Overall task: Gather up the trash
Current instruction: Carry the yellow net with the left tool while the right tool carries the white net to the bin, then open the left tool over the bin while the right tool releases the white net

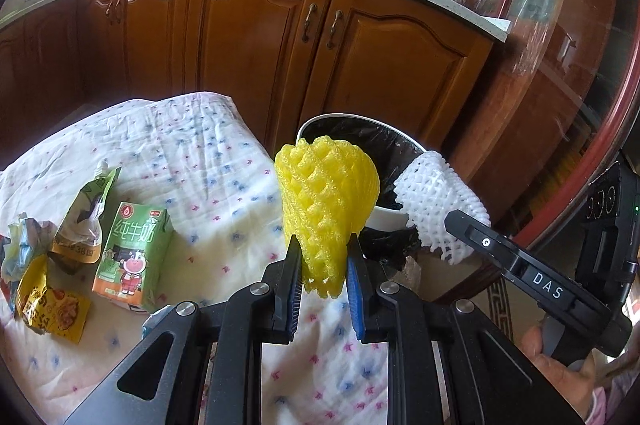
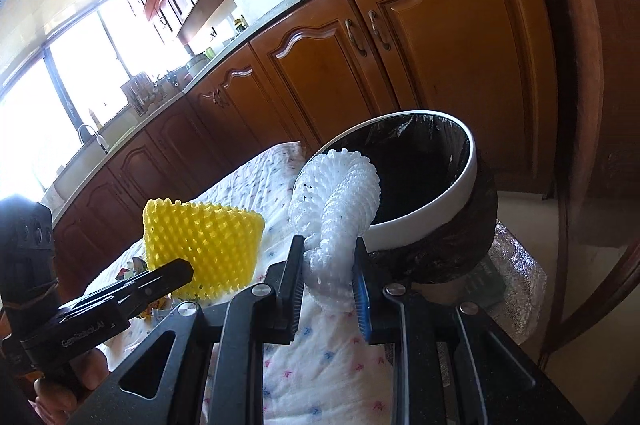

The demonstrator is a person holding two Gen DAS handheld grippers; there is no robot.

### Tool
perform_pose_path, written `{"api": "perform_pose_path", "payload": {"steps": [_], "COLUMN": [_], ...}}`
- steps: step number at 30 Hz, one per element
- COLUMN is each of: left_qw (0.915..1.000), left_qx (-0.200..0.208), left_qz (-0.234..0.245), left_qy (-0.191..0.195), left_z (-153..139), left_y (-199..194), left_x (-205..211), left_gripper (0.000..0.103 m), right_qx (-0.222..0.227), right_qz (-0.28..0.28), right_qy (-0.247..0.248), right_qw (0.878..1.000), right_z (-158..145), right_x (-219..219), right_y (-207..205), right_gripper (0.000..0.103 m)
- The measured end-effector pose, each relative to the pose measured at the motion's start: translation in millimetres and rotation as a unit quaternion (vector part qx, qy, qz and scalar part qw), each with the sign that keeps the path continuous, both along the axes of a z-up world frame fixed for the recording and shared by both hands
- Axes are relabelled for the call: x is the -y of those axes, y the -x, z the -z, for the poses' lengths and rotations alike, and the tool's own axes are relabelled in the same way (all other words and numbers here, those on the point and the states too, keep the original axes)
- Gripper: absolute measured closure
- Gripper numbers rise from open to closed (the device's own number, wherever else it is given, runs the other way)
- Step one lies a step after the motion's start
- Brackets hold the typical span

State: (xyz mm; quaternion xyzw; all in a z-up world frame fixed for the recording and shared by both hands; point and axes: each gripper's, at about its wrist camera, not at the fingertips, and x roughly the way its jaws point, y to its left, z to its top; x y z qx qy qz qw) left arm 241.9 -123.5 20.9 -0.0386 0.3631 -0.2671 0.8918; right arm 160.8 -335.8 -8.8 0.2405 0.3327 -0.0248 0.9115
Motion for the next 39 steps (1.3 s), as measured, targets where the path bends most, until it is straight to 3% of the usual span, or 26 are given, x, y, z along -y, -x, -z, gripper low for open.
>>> {"api": "perform_pose_path", "payload": {"steps": [11,19,31,33,35,39], "left_qw": [0.9999,0.9993,0.9953,0.9949,0.9947,0.9954], "left_qx": [-0.007,-0.008,-0.050,-0.057,-0.064,-0.058], "left_qz": [0.011,0.020,0.033,0.032,0.028,0.023], "left_qy": [-0.003,-0.030,-0.076,-0.077,-0.075,-0.072], "left_z": [-8.5,-20.8,3.5,8.3,9.5,8.8], "left_y": [-34.0,-76.9,-134.5,-136.5,-137.8,-132.1], "left_x": [30.3,68.2,114.7,117.9,120.1,117.5], "left_gripper": [0.084,0.084,0.080,0.072,0.054,0.049], "right_qx": [-0.001,-0.024,-0.068,-0.074,-0.075,-0.069], "right_qz": [0.006,0.000,-0.010,-0.011,-0.010,-0.005], "right_qy": [0.010,0.028,0.031,0.026,0.020,0.016], "right_qw": [1.000,0.999,0.997,0.997,0.997,0.998], "right_z": [-4.1,-7.7,8.0,11.1,13.5,12.7], "right_x": [21.5,45.6,67.0,69.7,73.0,75.4], "right_y": [-16.8,-49.3,-84.8,-86.6,-87.5,-80.6], "right_gripper": [0.081,0.079,0.076,0.066,0.047,0.042]}}
